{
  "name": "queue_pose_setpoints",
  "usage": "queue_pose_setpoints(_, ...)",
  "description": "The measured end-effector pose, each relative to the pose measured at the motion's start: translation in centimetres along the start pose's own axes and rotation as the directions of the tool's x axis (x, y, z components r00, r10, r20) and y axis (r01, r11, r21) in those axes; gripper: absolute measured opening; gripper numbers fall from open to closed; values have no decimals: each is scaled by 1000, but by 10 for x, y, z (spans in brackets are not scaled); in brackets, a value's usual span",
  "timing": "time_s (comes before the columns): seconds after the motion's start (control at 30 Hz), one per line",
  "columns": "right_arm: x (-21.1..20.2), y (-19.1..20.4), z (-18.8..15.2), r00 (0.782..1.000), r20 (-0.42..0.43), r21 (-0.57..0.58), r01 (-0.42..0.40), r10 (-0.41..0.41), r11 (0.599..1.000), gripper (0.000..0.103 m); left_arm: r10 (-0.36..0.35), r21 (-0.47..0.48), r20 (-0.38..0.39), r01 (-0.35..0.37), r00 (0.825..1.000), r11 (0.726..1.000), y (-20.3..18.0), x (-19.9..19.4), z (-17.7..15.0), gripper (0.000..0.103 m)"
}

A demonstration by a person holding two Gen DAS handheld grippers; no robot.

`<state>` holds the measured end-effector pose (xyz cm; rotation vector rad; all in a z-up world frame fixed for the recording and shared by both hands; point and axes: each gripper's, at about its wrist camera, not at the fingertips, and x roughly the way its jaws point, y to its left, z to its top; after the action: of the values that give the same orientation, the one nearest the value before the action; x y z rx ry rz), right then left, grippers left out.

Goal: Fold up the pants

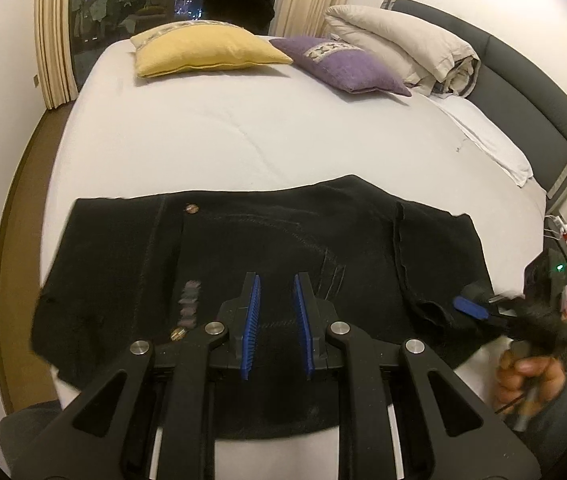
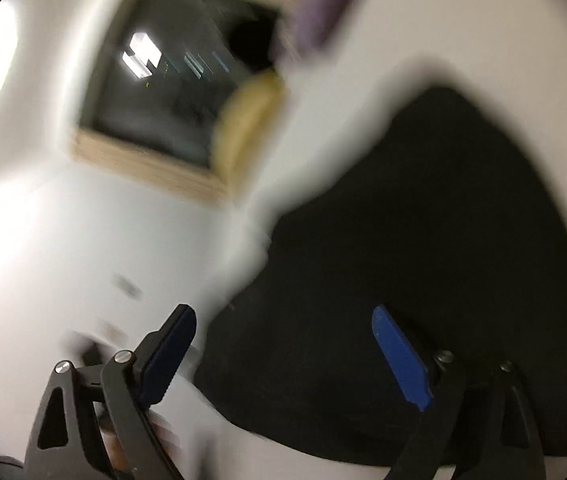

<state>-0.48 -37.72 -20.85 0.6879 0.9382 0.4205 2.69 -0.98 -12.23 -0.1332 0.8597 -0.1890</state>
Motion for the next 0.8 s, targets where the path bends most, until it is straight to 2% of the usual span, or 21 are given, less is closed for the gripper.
queue_pose_setpoints(0.03,-2,9,-1,1000,11,-26,12,-12,1000,72,5,-7,5,-5,1000,1000,8,-11,-6,17)
queue_pose_setpoints(0.07,-5,12,0,1000,12,11,-16,15,1000,75,8,-15,13,-8,1000,1000,14,-18,-10,17)
queue_pose_setpoints(0.1,-8,13,2,996,14,69,-85,84,994,76,20,-33,26,-19,999,999,24,-29,-16,17)
queue_pose_setpoints(0.17,-16,24,6,988,48,60,-151,148,987,76,43,-98,47,-38,998,994,52,-48,-32,33)
queue_pose_setpoints(0.2,-18,35,8,986,69,19,-154,153,988,76,42,-137,58,-34,997,990,65,-55,-40,60)
queue_pose_setpoints(0.23,-20,39,9,984,75,7,-164,163,986,76,57,-203,82,-39,995,978,84,-67,-52,76)
queue_pose_setpoints(0.33,-22,38,6,978,73,20,-199,197,980,76,63,-289,93,-33,994,957,112,-76,-70,77)
queue_pose_setpoints(0.4,-14,37,15,979,71,35,-192,189,981,76,10,-363,85,22,996,932,127,-69,-77,77)
queue_pose_setpoints(0.47,-20,38,9,982,57,51,-185,182,981,76,-49,-451,69,75,996,889,140,-55,-84,77)
queue_pose_setpoints(0.53,-19,38,6,982,54,45,-181,179,982,76,-124,-502,72,143,990,853,147,-42,-89,77)
queue_pose_setpoints(0.6,-17,39,7,983,55,50,-176,174,983,76,-165,-542,63,172,984,823,153,-30,-91,77)
queue_pose_setpoints(0.63,-18,37,7,984,57,56,-173,170,983,76,-187,-581,61,188,980,792,159,-23,-95,77)
queue_pose_setpoints(0.67,-19,35,7,984,60,61,-173,169,983,76,-211,-643,60,200,976,740,168,-15,-101,77)
queue_pose_setpoints(0.77,-22,31,9,984,68,55,-168,165,984,76,-244,-703,111,250,963,666,183,-5,-108,77)
queue_pose_setpoints(0.8,-23,30,10,984,68,52,-168,164,984,76,-248,-712,124,260,961,652,186,-3,-110,76)
